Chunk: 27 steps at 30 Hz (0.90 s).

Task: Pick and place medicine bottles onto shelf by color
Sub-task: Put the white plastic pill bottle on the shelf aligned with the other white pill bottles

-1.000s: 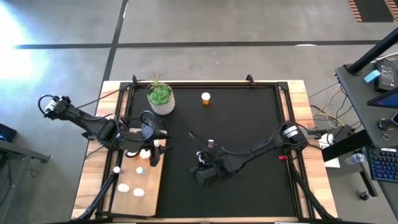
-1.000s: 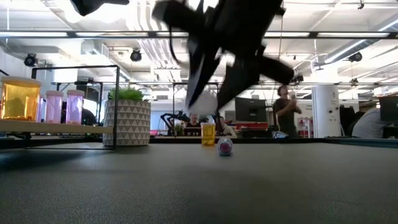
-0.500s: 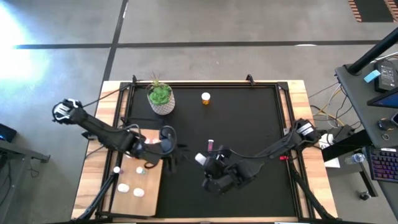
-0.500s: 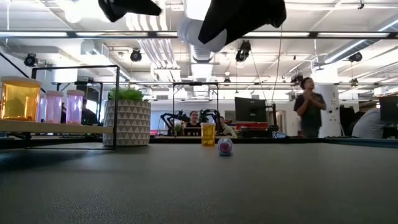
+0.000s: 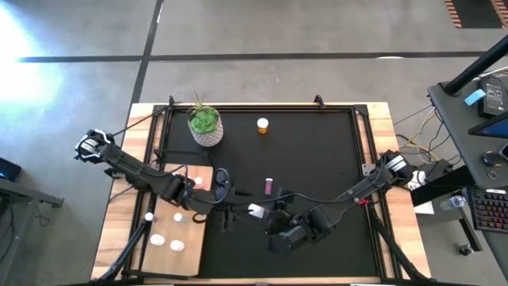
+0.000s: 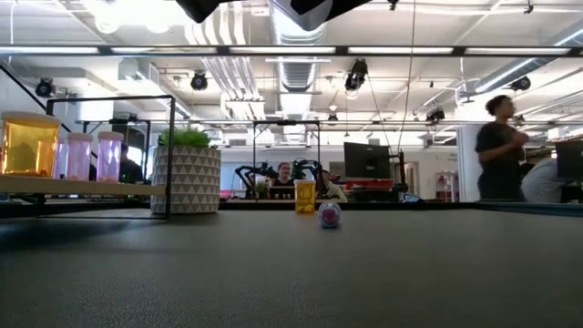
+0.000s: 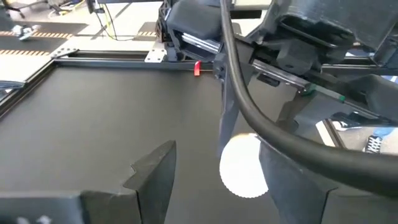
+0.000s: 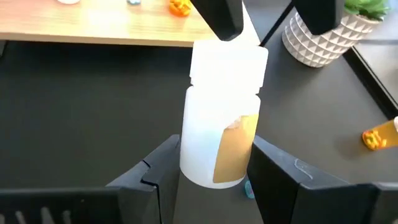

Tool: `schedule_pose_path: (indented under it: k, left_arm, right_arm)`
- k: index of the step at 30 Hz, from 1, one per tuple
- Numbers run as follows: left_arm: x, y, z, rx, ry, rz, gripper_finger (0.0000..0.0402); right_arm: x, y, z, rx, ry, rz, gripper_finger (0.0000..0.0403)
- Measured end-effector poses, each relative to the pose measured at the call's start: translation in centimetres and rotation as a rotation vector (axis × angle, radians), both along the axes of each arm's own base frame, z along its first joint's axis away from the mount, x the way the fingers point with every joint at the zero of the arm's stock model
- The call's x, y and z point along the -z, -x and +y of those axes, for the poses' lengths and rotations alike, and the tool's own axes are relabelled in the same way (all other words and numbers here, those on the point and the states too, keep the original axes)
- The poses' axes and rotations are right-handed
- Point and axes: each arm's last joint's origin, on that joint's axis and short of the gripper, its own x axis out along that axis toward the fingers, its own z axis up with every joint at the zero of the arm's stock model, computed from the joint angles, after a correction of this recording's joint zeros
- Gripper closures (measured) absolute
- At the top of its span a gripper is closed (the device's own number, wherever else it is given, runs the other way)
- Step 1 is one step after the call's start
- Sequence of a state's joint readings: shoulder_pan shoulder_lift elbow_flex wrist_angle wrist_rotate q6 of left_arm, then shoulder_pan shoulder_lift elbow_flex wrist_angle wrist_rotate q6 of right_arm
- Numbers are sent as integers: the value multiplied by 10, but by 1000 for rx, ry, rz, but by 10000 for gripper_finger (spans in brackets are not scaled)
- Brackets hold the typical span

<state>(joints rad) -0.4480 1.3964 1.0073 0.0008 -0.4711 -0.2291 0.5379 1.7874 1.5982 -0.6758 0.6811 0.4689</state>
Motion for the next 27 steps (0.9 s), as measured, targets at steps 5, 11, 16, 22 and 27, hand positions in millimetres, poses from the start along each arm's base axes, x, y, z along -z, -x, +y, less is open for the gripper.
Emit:
schedule_pose_path:
  k: [5,11,16,22,27]
  left_arm:
    - [0,0,-2,11,3,2,185]
    - [-1,1,-1,5,2,-2,185]
    - [-2,1,-2,12,5,-5,185]
    - [-3,1,-2,11,-2,-8,185]
    - [-4,1,-1,-16,-12,-14,185]
  right_arm:
    - [0,0,0,-27,32,17,250]
    - [-4,3,-5,-11,55,20,251]
    - [-12,5,-9,2,53,2,251]
    - [-15,5,-15,32,43,-1,251]
    - [-15,5,-14,17,46,0,251]
